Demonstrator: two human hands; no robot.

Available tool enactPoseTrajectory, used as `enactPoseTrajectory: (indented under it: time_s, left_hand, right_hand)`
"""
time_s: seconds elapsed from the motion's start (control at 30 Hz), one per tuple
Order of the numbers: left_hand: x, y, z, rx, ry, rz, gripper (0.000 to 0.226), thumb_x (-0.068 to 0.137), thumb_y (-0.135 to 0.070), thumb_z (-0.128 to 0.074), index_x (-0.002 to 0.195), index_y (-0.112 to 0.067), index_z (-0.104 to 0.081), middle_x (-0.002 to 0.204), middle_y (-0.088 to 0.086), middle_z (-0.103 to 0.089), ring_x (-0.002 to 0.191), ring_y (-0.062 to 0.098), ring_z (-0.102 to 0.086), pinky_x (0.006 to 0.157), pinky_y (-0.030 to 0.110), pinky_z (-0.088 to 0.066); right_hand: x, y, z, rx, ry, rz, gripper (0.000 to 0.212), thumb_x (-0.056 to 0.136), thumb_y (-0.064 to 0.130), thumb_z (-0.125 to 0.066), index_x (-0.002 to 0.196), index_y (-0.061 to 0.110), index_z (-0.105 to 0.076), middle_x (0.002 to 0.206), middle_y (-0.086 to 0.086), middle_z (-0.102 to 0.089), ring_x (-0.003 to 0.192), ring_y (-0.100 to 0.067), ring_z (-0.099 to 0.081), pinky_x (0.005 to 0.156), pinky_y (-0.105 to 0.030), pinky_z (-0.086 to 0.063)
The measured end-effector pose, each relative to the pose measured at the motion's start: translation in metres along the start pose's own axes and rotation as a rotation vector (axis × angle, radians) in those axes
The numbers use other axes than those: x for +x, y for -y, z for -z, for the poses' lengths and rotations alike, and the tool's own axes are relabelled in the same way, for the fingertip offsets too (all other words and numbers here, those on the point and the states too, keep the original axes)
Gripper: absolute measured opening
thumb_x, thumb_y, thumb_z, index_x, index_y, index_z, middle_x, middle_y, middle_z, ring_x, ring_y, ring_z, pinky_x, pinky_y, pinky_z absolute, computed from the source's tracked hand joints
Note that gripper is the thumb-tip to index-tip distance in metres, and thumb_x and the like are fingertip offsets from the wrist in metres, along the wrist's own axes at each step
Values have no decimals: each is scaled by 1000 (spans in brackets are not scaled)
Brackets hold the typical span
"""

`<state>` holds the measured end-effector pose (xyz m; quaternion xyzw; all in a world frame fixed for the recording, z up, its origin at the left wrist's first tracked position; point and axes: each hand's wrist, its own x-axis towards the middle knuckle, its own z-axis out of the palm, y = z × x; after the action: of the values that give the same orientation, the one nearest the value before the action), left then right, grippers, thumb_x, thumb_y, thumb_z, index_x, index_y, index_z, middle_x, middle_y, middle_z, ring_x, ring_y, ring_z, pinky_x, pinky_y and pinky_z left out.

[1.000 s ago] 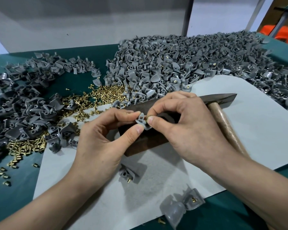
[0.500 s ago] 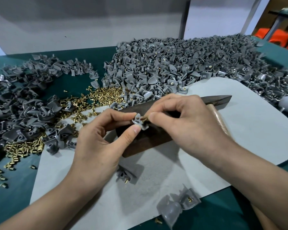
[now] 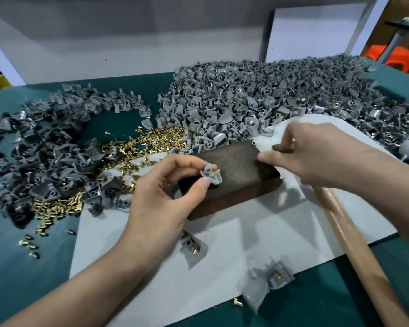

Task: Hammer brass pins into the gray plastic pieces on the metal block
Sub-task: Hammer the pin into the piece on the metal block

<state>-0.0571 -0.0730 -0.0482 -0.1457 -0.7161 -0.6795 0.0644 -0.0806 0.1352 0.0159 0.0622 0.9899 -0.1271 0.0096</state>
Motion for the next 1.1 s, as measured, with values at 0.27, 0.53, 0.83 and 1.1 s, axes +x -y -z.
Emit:
enactPoseTrajectory:
  time_s: [0.27, 0.53, 0.83, 1.1]
  left_hand:
    - [3, 4, 3, 94, -49, 76, 13, 76, -15, -70, 79, -26, -64, 113, -21, -63, 107, 0, -56, 80, 31, -57]
    - [3, 4, 4, 155, -76, 83, 6, 77, -21, -71, 75, -25, -68, 111, -27, -57, 111, -5, -48, 94, 41, -51]
    - [3, 5, 2, 112, -109, 65, 14, 78, -7, -73, 72, -19, -69, 109, -20, -61, 107, 0, -55, 94, 42, -51]
    - [3, 6, 2, 112, -118, 43, 17, 80, -3, -74, 68, -15, -70, 113, -21, -57, 102, -15, -52, 88, 16, -48]
  right_hand:
    - [-18, -16, 15, 168, 123, -87, 32, 75, 47, -73, 71, 16, -66, 54, 0, -62, 42, -8, -51, 41, -24, -36]
    - [-37, -35, 1, 239, 105, -244, 28, 81, 20, -71, 101, 7, -57, 67, -5, -57, 57, -18, -56, 44, -26, -39]
    - [-88, 4, 40, 875, 100, 171, 19, 85, 32, -67, 101, 43, -70, 54, 0, -51, 28, -16, -35, 40, -18, -38]
    - [-90, 45, 61, 632, -236, 414, 23, 89, 41, -61, 109, 30, -59, 48, -2, -47, 24, -13, -38, 37, -17, -37]
